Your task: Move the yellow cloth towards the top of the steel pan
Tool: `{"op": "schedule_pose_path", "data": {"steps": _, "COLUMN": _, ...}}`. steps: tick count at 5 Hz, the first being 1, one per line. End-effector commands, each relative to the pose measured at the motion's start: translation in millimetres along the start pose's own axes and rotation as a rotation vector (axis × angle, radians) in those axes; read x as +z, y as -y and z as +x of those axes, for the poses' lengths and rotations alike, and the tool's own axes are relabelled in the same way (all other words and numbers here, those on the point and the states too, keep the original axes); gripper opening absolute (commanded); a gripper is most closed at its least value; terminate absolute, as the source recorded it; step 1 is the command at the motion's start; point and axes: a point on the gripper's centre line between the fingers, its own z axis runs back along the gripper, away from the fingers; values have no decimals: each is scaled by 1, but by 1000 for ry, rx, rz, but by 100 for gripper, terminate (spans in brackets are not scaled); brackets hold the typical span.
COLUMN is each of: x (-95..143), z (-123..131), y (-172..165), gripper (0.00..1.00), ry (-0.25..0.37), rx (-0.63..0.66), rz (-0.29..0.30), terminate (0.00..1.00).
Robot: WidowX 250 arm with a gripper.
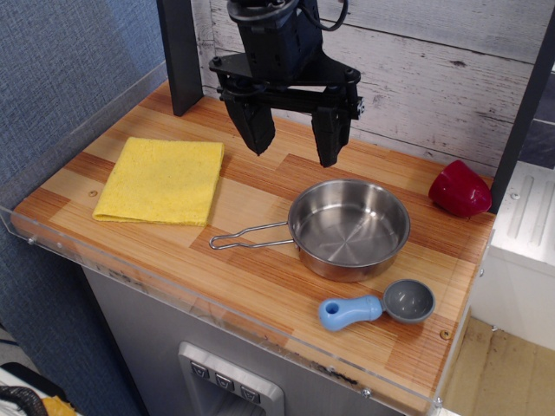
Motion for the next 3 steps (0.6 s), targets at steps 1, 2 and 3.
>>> {"op": "schedule_pose_path", "data": {"steps": 1, "x": 0, "z": 0, "y": 0, "gripper": 100, "ry": 0, "rx": 0, "rz": 0, "terminate": 0}}
{"op": "schedule_pose_path", "data": {"steps": 2, "x": 1, "z": 2, "y": -7, "gripper": 100, "ry": 3, "rx": 0, "rz": -3, "terminate": 0}}
{"op": "schedule_pose_path", "data": {"steps": 3, "x": 3, "z": 2, "y": -24, "gripper": 100, "ry": -18, "rx": 14, "rz": 19, "terminate": 0}}
